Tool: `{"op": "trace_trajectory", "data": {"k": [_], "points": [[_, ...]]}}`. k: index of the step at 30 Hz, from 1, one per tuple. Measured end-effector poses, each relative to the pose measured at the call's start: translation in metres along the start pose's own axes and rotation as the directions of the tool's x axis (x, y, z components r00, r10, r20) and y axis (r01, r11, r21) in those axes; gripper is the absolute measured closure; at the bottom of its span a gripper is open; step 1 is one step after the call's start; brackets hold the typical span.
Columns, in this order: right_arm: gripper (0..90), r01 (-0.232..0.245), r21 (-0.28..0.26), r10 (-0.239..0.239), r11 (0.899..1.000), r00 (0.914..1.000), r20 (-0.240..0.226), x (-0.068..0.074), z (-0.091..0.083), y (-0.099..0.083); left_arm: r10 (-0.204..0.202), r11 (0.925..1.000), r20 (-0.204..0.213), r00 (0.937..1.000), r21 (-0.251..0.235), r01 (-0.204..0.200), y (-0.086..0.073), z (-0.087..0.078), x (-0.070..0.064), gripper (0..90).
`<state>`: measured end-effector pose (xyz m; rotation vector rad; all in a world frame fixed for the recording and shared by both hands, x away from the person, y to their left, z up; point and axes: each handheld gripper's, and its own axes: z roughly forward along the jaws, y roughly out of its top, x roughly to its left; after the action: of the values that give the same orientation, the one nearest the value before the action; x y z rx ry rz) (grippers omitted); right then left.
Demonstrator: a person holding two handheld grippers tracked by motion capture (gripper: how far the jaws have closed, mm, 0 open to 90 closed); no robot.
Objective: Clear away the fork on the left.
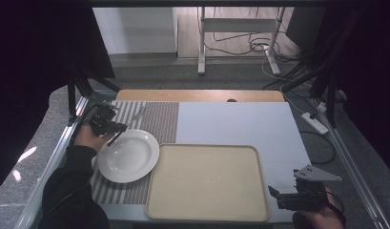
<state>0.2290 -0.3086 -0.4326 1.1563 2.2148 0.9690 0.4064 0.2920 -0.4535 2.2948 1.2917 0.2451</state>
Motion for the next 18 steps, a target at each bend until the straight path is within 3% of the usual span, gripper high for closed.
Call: {"op": "trace_trajectory", "data": {"k": [12,18], "points": [[0.3,0.002,-0.001,-0.002,1.0,1.0,-0.002,0.0,0.0,0.0,0.031,0.9989,0.027,0.9992,0.034,-0.032,-0.01,0.003,-0.05,84.1],[0.3,0.006,0.001,-0.006,1.0,1.0,-0.001,0.0,0.0,0.0,0.049,0.9983,0.069,0.9964,0.029,-0.051,-0.014,0.005,-0.074,84.1]]}}
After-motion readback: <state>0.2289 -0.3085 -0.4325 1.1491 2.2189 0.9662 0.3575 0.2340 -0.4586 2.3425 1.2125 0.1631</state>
